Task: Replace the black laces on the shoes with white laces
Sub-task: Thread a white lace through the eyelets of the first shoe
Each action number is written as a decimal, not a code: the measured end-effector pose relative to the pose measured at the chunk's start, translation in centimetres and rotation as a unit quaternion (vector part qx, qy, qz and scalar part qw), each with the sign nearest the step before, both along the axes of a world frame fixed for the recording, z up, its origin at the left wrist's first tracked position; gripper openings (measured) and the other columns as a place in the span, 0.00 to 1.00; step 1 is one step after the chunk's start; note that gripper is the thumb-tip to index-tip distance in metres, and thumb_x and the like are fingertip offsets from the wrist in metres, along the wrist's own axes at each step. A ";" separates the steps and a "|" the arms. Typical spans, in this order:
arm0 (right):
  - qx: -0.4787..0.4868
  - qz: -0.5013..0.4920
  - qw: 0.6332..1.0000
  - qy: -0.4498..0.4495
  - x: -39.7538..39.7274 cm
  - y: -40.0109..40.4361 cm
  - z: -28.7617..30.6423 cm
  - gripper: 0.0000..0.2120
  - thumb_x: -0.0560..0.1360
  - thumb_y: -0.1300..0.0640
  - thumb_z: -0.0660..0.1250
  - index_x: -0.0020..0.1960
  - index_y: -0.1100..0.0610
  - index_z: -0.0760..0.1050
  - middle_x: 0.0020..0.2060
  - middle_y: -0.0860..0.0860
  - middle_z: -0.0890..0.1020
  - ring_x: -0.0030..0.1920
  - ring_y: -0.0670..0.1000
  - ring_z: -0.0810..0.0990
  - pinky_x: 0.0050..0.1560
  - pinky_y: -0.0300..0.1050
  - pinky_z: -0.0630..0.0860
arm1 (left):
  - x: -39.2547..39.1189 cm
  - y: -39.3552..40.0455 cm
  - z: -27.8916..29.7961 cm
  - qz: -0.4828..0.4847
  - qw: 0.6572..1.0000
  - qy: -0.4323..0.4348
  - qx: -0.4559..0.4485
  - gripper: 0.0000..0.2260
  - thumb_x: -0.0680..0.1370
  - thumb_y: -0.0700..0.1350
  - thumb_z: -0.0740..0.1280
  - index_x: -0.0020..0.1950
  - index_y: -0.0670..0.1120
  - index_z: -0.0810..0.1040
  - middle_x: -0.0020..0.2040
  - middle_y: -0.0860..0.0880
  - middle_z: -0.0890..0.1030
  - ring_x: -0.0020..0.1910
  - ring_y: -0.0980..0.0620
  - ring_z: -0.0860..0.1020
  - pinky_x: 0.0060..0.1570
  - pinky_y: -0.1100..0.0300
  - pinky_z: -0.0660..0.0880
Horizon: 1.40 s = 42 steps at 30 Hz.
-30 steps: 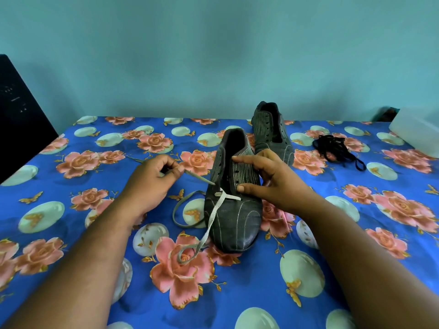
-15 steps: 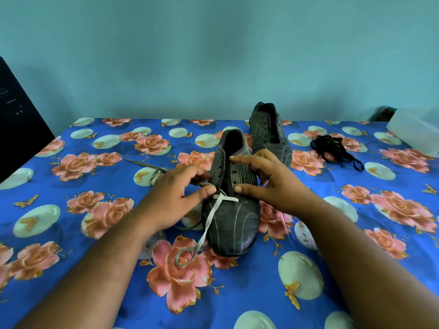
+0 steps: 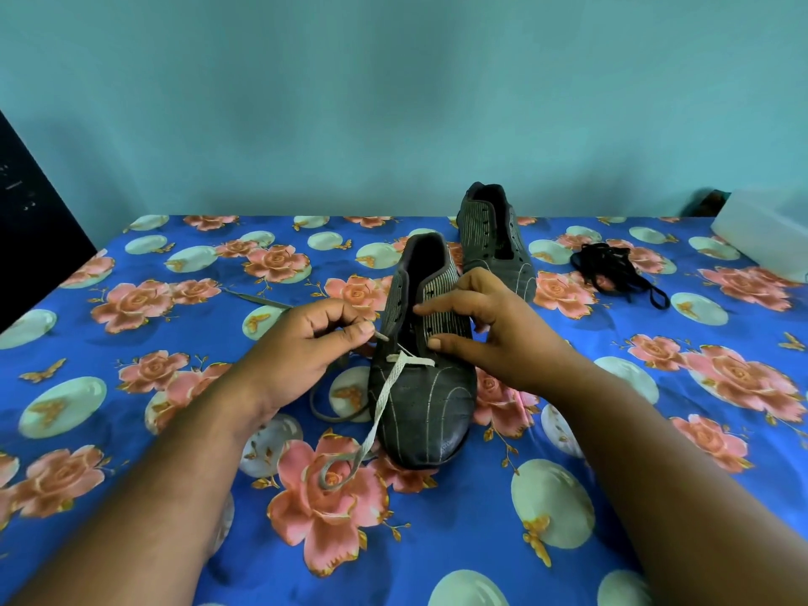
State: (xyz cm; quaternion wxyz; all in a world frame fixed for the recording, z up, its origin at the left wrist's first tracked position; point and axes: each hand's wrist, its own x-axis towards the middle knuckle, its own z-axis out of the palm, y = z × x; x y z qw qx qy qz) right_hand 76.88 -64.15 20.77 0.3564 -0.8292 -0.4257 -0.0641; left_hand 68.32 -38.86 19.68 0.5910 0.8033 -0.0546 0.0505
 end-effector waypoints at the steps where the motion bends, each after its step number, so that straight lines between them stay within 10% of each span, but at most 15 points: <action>1: -0.007 0.005 1.000 -0.017 -0.1 0.1 0.1 0.16 0.75 0.51 0.75 0.62 0.46 0.82 0.47 0.46 0.71 0.47 0.43 0.72 0.48 0.30 0.68 | 0.0 -0.1 0.0 0.003 1.000 -0.005 0.005 0.09 0.80 0.45 0.68 0.51 0.39 0.82 0.50 0.41 0.85 0.55 0.43 0.83 0.61 0.52 0.77; 7: -0.065 0.013 0.997 -0.042 -1.0 1.1 0.3 0.11 0.77 0.43 0.66 0.55 0.42 0.83 0.42 0.43 0.71 0.46 0.45 0.70 0.49 0.48 0.71 | 0.0 -0.2 0.2 0.008 0.998 -0.036 0.049 0.06 0.79 0.46 0.68 0.49 0.44 0.81 0.47 0.45 0.85 0.51 0.44 0.83 0.54 0.56 0.79; 12: -0.173 -0.026 0.985 -0.001 -1.5 1.7 1.1 0.18 0.76 0.33 0.58 0.54 0.38 0.82 0.44 0.38 0.66 0.51 0.44 0.61 0.55 0.47 0.59 | -0.3 -1.0 1.0 0.011 0.999 0.022 0.040 0.10 0.80 0.52 0.65 0.42 0.51 0.80 0.30 0.61 0.76 0.32 0.64 0.73 0.41 0.72 0.70; 17: -0.197 -0.021 0.978 0.063 -1.6 2.1 2.0 0.05 0.79 0.40 0.65 0.47 0.36 0.79 0.45 0.41 0.67 0.56 0.48 0.63 0.61 0.51 0.60 | -0.6 -2.0 1.5 0.055 0.992 0.081 0.085 0.27 0.81 0.62 0.59 0.30 0.47 0.78 0.24 0.48 0.65 0.23 0.56 0.64 0.27 0.68 0.63; 35: -0.105 -0.045 0.982 0.147 -1.7 2.9 1.5 0.07 0.75 0.44 0.72 0.47 0.45 0.84 0.48 0.42 0.75 0.61 0.50 0.67 0.68 0.62 0.65 | -0.3 -2.5 1.7 0.039 0.984 0.163 -0.062 0.09 0.77 0.52 0.73 0.42 0.47 0.85 0.42 0.49 0.85 0.41 0.56 0.80 0.52 0.57 0.74; 42: -0.048 -0.064 0.985 0.151 -1.8 3.5 1.1 0.16 0.62 0.31 0.67 0.43 0.37 0.83 0.43 0.41 0.77 0.52 0.47 0.77 0.59 0.63 0.75 | -0.5 -1.6 1.8 0.038 0.995 0.072 0.050 0.12 0.70 0.56 0.74 0.41 0.48 0.83 0.42 0.49 0.83 0.43 0.55 0.78 0.52 0.53 0.75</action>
